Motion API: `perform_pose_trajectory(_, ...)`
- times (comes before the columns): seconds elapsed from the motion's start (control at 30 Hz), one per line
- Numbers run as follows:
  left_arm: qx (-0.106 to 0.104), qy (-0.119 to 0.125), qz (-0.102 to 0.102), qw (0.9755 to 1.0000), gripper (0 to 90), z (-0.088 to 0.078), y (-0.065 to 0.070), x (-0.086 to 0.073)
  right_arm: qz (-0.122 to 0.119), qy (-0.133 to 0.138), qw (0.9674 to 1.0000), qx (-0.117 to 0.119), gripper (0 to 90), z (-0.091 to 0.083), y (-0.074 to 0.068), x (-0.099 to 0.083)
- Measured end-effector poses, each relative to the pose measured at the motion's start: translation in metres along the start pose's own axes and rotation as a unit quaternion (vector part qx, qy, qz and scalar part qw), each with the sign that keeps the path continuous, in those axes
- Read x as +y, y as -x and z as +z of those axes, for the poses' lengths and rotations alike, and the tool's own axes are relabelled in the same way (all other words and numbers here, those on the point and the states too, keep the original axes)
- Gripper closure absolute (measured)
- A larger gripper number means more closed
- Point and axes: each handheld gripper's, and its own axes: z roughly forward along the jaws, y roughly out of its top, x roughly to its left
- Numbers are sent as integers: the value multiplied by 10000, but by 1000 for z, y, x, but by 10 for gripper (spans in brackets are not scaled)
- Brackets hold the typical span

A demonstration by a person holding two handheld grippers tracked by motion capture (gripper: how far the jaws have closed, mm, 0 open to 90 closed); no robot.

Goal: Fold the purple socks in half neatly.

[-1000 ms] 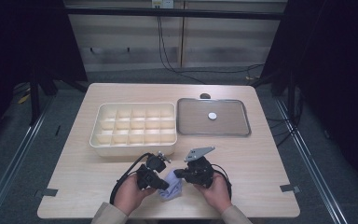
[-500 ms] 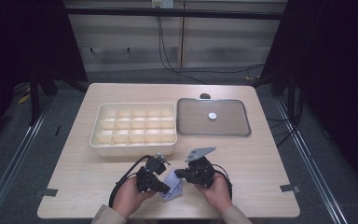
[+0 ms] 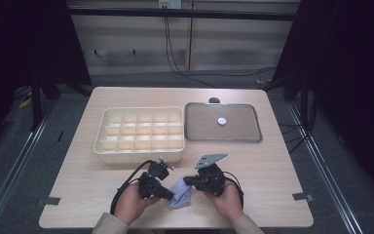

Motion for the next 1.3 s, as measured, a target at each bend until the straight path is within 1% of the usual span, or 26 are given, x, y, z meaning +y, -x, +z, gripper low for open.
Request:
perform_pose_trajectory(0.07,-21,42,-21,10000,781,-5,-1,1,16,12,10000,15,899,-1,0,0)
perform_pose_trajectory(0.17,-32,174,-76,9998,719,-13,-2,4,4,20,10000,17,899,-2,0,0)
perform_pose_trajectory(0.2,5,211,-97,9997,687,-15,-3,6,0,18,10000,8,900,-3,0,0)
perform_pose_trajectory(0.23,19,207,-116,9997,637,-16,-3,7,6,19,10000,3,900,-3,0,0)
perform_pose_trajectory(0.27,13,253,-138,9996,612,-17,-4,9,4,19,10000,-2,899,-3,0,0)
perform_pose_trajectory(0.33,5,260,-214,9994,576,-17,-6,12,10,39,10000,-8,899,-5,0,0)
perform_pose_trajectory(0.4,25,214,-191,9996,557,-16,-8,14,-9,57,10000,-16,897,-6,1,-1)
perform_pose_trajectory(0.43,45,206,-210,9996,545,-15,-8,15,9,69,10000,-12,897,-7,1,-1)
perform_pose_trajectory(0.53,88,209,-205,9995,503,-13,-8,17,7,93,9999,-79,894,-10,2,-2)
perform_pose_trajectory(0.6,83,194,-209,9996,489,-12,-9,19,60,124,9999,-85,891,-13,3,-3)
perform_pose_trajectory(0.63,84,211,-187,9996,476,-11,-9,20,51,114,9999,-115,889,-14,4,-3)
perform_pose_trajectory(0.77,87,177,-229,9995,437,-8,-7,25,75,166,9997,-165,876,-20,6,-5)
perform_pose_trajectory(0.8,86,129,-199,9997,436,-7,-7,27,116,186,9996,-178,872,-21,6,-6)
perform_pose_trajectory(0.87,79,107,-202,9997,433,-4,-6,29,136,198,9995,-205,862,-23,8,-8)
perform_pose_trajectory(0.93,130,106,-201,9997,430,-2,-5,31,175,206,9993,-257,856,-26,10,-10)
perform_pose_trajectory(1.1,128,16,-177,9998,425,3,-6,34,243,204,9989,-333,847,-30,13,-14)
perform_pose_trajectory(1.2,157,-15,-201,9997,411,8,-4,34,231,213,9989,-345,844,-32,13,-16)
perform_pose_trajectory(1.3,177,-59,-159,9997,404,11,-2,34,256,178,9988,-366,842,-33,13,-17)
